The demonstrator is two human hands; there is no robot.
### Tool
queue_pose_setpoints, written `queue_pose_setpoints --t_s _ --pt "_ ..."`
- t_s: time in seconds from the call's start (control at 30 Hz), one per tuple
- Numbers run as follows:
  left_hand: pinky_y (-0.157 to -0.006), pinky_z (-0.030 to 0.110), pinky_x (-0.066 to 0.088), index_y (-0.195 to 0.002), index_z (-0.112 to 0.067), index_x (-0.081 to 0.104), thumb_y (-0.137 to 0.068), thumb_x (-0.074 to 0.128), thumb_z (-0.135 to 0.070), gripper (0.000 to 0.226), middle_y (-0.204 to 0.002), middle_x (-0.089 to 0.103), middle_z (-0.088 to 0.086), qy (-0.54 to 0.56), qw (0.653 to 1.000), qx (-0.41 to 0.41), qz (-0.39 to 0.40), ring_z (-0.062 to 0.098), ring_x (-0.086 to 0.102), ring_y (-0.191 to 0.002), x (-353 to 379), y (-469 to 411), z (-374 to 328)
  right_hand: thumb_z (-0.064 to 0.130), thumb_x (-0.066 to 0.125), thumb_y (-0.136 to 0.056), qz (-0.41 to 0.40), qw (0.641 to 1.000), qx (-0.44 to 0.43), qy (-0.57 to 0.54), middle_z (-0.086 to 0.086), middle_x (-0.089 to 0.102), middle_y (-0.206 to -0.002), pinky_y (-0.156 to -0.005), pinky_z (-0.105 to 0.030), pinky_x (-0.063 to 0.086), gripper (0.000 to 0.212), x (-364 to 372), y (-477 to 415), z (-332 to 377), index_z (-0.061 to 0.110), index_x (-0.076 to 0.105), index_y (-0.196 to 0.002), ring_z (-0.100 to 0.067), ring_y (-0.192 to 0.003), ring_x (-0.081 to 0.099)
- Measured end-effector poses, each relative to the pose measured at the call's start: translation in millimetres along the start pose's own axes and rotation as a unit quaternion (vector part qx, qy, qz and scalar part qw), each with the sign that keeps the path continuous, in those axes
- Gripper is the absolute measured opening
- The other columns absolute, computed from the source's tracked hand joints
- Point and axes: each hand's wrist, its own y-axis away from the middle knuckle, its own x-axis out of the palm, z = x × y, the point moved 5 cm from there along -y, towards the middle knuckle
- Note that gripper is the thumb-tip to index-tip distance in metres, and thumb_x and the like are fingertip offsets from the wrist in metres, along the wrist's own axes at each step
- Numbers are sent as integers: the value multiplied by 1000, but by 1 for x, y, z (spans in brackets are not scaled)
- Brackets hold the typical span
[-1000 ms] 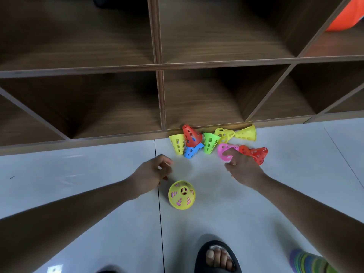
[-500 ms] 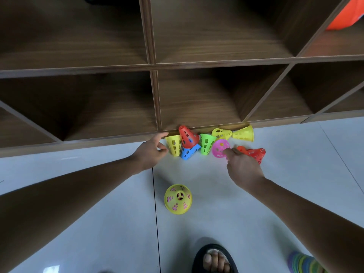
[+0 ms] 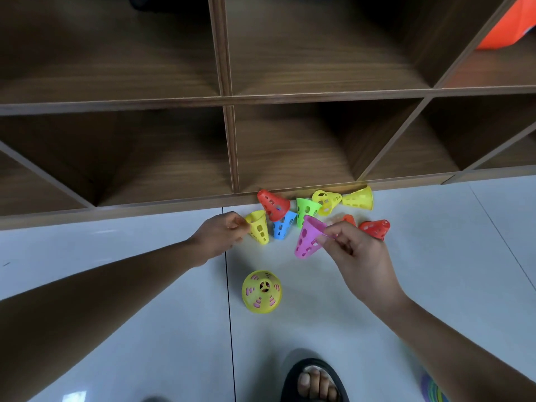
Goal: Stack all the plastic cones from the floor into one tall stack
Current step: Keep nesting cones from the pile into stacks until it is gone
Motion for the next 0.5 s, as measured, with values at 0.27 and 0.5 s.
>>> queue_pose_setpoints --t_s 0.27,0.5 --pt "-80 35 53 -94 -20 73 -105 64 -29 17 -94 79 -5 10 997 57 -57 13 76 -92 -21 76 -4 23 60 -107 73 970 92 -211 -17 45 -64 -56 -34 37 32 3 22 37 8 56 -79 -25 -57 39" --pt "-80 33 53 -101 -26 76 -87 88 -20 19 -94 77 -1 51 994 61 -76 21 72 -88 -28 120 -1 6 47 -106 201 871 217 -393 -16 47 -66 -52 -32 30 26 44 51 43 4 58 -83 -22 -53 36"
